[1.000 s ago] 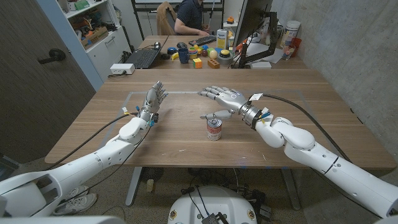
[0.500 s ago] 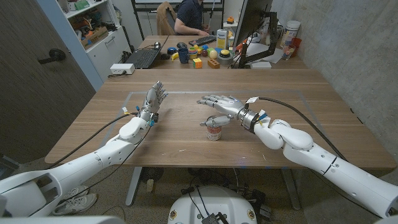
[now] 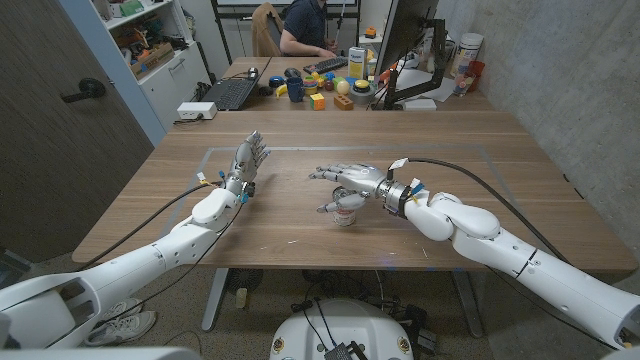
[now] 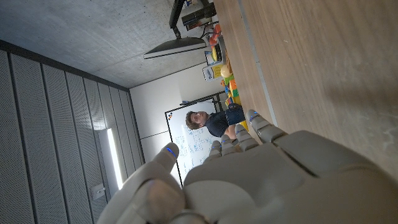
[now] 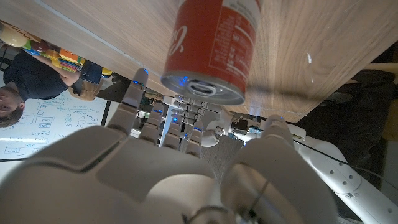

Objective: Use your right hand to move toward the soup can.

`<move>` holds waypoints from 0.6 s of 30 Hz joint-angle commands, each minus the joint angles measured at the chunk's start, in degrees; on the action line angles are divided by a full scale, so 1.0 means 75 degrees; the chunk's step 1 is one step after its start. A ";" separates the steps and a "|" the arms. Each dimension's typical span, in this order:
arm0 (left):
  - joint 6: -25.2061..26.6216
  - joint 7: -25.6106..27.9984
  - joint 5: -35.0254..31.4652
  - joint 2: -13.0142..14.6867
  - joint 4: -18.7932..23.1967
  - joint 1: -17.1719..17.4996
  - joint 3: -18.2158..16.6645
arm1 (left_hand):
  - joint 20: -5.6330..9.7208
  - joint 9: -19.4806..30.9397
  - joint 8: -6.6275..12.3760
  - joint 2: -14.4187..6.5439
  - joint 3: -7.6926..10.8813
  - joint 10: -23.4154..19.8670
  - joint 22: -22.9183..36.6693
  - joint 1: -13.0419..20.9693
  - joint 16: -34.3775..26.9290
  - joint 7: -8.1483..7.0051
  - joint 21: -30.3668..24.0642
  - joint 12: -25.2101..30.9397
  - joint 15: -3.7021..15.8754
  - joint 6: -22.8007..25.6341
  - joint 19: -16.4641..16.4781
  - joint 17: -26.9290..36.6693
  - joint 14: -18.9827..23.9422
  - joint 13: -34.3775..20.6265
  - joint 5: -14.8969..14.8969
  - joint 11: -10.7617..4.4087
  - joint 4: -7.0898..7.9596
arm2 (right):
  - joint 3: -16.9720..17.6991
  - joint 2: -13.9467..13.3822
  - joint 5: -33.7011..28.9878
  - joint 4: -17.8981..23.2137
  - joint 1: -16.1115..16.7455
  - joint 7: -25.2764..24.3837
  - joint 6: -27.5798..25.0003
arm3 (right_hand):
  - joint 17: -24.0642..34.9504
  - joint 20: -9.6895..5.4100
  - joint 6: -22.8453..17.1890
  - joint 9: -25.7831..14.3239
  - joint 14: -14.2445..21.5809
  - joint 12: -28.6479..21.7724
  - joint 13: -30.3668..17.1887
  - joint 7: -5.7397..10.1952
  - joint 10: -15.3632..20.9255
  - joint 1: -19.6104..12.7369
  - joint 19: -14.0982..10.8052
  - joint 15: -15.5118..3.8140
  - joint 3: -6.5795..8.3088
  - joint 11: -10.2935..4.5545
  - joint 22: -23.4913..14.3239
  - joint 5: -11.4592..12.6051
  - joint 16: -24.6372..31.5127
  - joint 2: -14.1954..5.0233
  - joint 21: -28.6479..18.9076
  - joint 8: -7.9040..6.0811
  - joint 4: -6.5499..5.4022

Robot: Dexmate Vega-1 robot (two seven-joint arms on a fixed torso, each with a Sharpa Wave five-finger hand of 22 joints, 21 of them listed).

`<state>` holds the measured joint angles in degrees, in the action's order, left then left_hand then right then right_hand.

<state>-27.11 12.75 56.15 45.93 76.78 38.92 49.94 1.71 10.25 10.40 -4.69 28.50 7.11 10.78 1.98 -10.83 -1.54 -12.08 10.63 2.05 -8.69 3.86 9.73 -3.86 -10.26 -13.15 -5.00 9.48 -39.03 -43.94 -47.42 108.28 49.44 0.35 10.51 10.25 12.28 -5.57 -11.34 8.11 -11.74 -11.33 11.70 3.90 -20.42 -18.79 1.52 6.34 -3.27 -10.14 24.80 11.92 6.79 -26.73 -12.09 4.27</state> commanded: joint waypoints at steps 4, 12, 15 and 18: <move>-0.0069 -0.0014 0.0019 0.0013 -0.0019 -0.0011 0.0029 | 0.0025 0.0043 0.0029 -0.0429 -0.0029 0.0025 0.0027 -0.0075 -0.0052 -0.0004 0.0000 0.0038 -0.0004 -0.0041 0.0079 0.0041 -0.0058 -0.0042 -0.0037 0.0023 0.0009 | -0.0057 0.0034 -0.0021 -0.0113 -0.0010 -0.0005 0.0143 | 0.0027 0.0002 -0.0140 -0.0038 0.0113 -0.0084 -0.0030 0.0009 0.0139 -0.0160 -0.0234 -0.0019 -0.0017 0.0020 -0.0014 0.0083 0.0028 -0.0043 -0.0036 -0.0060 0.0035; -0.0068 -0.0008 0.0026 0.0027 -0.0012 -0.0015 0.0044 | 0.0019 0.0043 0.0031 -0.0427 -0.0040 0.0027 0.0027 -0.0080 -0.0053 -0.0001 0.0000 0.0037 0.0001 -0.0037 0.0082 0.0041 -0.0056 -0.0042 -0.0042 0.0021 0.0010 | -0.0058 0.0055 -0.0017 -0.0134 -0.0001 -0.0046 0.0168 | 0.0026 0.0002 -0.0211 -0.0038 0.0164 -0.0086 -0.0029 -0.0003 0.0180 -0.0227 -0.0373 -0.0042 -0.0026 0.0001 -0.0009 0.0111 0.0034 -0.0076 -0.0034 -0.0076 0.0051; -0.0063 -0.0003 0.0036 0.0038 0.0000 -0.0011 0.0049 | 0.0023 0.0043 0.0033 -0.0427 -0.0043 0.0020 0.0027 -0.0082 -0.0053 -0.0001 0.0000 0.0039 -0.0003 -0.0032 0.0083 0.0041 -0.0057 -0.0042 -0.0044 0.0015 0.0010 | -0.0058 0.0063 -0.0010 -0.0133 -0.0002 -0.0053 0.0178 | 0.0025 0.0002 -0.0220 -0.0038 0.0176 -0.0086 -0.0029 -0.0011 0.0187 -0.0240 -0.0404 -0.0050 -0.0028 0.0000 -0.0009 0.0117 0.0036 -0.0082 -0.0034 -0.0077 0.0054; -0.0058 -0.0007 0.0048 0.0050 0.0009 -0.0001 0.0060 | 0.0024 0.0043 0.0031 -0.0427 -0.0047 0.0023 0.0027 -0.0083 -0.0053 -0.0002 0.0001 0.0038 -0.0001 -0.0036 0.0082 0.0041 -0.0055 -0.0042 -0.0046 0.0012 0.0010 | -0.0057 0.0068 -0.0026 -0.0131 0.0002 -0.0065 0.0168 | 0.0025 0.0003 -0.0216 -0.0038 0.0202 -0.0085 -0.0029 -0.0018 0.0199 -0.0259 -0.0453 -0.0068 -0.0035 0.0014 -0.0006 0.0126 0.0041 -0.0090 -0.0031 -0.0070 0.0058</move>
<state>-27.50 12.71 56.31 46.08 76.70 38.85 50.19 1.72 10.24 10.37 -4.69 28.50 7.12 10.78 1.98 -10.83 -1.54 -12.08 10.63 2.05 -8.70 3.86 9.73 -3.86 -10.26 -13.14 -5.00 9.48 -39.42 -43.63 -47.51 107.45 49.35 0.32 11.60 10.25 12.39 -6.91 -11.34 9.04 -12.19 -11.32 11.52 4.91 -21.61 -21.59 1.02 6.10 -3.08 -10.14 25.45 11.92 6.01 -26.73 -12.30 4.51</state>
